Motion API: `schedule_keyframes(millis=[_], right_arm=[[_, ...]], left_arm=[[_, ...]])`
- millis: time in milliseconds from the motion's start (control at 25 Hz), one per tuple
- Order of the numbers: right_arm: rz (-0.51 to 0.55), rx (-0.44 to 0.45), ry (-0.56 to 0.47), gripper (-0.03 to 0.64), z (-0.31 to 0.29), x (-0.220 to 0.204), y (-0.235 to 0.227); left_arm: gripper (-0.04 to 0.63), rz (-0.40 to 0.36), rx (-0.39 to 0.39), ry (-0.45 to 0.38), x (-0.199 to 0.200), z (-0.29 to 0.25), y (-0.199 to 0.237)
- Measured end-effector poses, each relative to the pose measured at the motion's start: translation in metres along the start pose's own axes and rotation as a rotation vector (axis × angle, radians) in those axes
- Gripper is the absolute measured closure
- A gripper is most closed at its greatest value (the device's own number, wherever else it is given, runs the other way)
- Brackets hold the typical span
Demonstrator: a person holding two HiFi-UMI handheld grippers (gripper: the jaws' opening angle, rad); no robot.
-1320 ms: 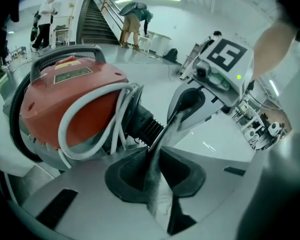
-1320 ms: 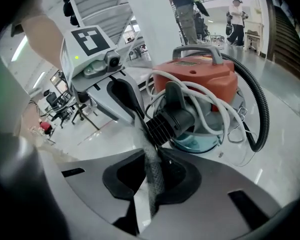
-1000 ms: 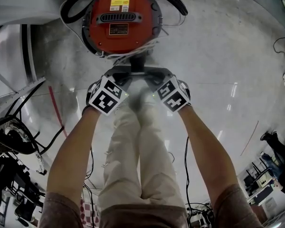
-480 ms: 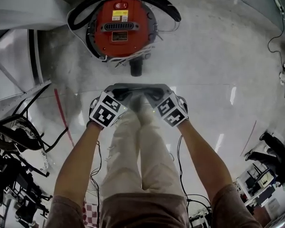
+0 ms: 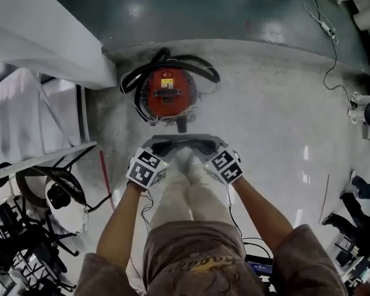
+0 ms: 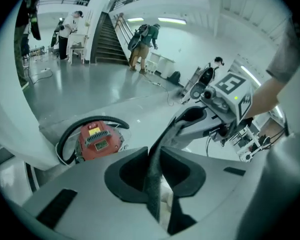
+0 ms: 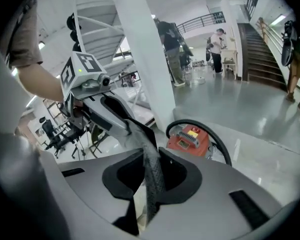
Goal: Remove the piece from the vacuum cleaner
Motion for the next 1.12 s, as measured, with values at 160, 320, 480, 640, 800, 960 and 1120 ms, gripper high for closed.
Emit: schedule_keyframes(millis=[160, 320, 480, 640, 800, 960, 1120], right_arm=[[-0.032, -0.025, -0.094, 0.57, 0.059, 0.044, 0.012], [-0.023, -0.022, -0.19, 0.566, 0.103, 0.082, 0.023], [-0.047, 0.011, -0.274, 0.558, 0.142, 0.11, 0.028], [-0.049, 0.038, -0.332, 0.551, 0.169, 0.137, 0.034], [-0.078, 0.044, -0.382, 0.549, 0.192, 0.157, 0.048], [-0.093, -0.018, -0.499, 0.548, 0.208, 0.168, 0.062], [-0.073, -0.069, -0.565, 0.549, 0.213, 0.175, 0.071]], left_arm=[[0.531, -0.006, -0.048, -0.062, 0.044, 0.052, -0.028], [0.532, -0.089, -0.04, -0.117, 0.081, 0.099, -0.049], [0.523, -0.159, -0.041, -0.165, 0.112, 0.132, -0.07], [0.52, -0.206, -0.066, -0.209, 0.135, 0.163, -0.081], [0.518, -0.204, -0.05, -0.305, 0.144, 0.191, -0.094], [0.518, -0.175, -0.012, -0.433, 0.143, 0.209, -0.107], [0.518, -0.151, 0.03, -0.52, 0.144, 0.22, -0.11]])
Point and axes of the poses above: the fingertips, and each gripper's own axes: z backward along the fingers, y to its left, x out of its top, the point moved 8 cm from there along z, backward along the fingers
